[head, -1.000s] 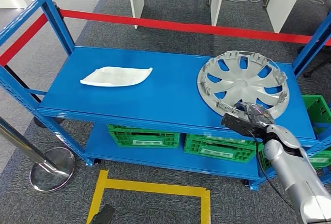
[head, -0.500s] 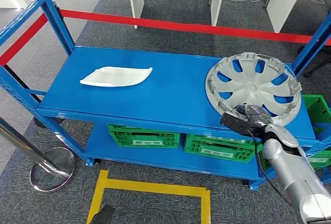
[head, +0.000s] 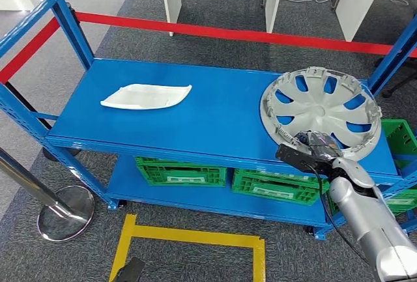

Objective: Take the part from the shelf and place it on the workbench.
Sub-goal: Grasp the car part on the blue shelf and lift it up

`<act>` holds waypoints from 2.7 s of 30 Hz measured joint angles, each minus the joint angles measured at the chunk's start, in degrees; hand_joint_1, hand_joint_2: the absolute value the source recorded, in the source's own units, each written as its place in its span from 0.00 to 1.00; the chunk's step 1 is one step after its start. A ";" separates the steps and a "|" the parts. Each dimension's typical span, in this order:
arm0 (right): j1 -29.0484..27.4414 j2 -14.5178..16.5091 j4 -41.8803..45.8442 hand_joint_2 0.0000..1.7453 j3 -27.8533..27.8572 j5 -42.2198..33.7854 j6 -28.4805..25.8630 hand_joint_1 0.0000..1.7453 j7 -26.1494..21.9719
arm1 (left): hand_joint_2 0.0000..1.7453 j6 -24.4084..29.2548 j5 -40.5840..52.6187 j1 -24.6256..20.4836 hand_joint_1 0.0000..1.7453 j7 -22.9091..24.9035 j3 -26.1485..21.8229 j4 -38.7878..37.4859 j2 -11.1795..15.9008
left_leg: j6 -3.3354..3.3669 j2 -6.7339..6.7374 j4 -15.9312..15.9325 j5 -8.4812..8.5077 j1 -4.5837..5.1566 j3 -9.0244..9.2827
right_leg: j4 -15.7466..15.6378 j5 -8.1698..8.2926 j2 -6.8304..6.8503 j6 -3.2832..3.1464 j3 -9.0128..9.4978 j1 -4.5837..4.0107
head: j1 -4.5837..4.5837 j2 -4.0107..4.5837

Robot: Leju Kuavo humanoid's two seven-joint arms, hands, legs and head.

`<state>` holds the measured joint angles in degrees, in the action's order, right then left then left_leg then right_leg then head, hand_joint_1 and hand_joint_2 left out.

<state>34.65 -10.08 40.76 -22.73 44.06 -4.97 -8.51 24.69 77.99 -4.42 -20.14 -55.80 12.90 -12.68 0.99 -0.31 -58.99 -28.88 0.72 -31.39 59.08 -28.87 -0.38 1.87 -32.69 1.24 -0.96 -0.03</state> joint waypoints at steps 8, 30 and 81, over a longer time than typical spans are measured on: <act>-0.96 0.00 0.80 1.00 -0.09 -0.96 -0.92 1.00 -1.60 | 0.50 0.13 -0.74 0.01 0.00 -2.63 -0.01 0.00 0.04 | 0.00 0.00 0.00 0.00 0.00 0.01 | 0.00 0.00 -0.02 0.00 0.00 0.00 | 0.01 0.00; -2.82 -0.28 4.26 1.00 -0.41 -1.48 -1.39 1.00 -2.43 | 1.00 -2.04 -2.09 0.00 0.00 -4.37 -0.23 0.00 0.84 | 0.00 0.01 0.00 0.00 -0.01 0.02 | 0.00 0.00 -0.07 0.00 0.00 -0.01 | 0.01 -0.01; -12.83 3.20 33.59 1.00 -0.15 12.63 -25.47 1.00 -2.47 | 1.00 1.30 -1.86 -0.56 0.00 -0.32 -1.75 0.00 -0.13 | 0.00 -0.03 0.01 0.00 0.00 -0.32 | 0.03 -0.03 0.05 -0.02 -0.28 0.00 | -0.01 0.00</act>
<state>21.82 -6.88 74.36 -22.88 56.69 -30.44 -10.98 25.99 76.12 -4.98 -20.46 -57.55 12.90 -12.81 0.99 -0.34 -58.99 -28.88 0.71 -31.71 59.11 -28.90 -0.34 1.86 -32.97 1.23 -0.97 -0.03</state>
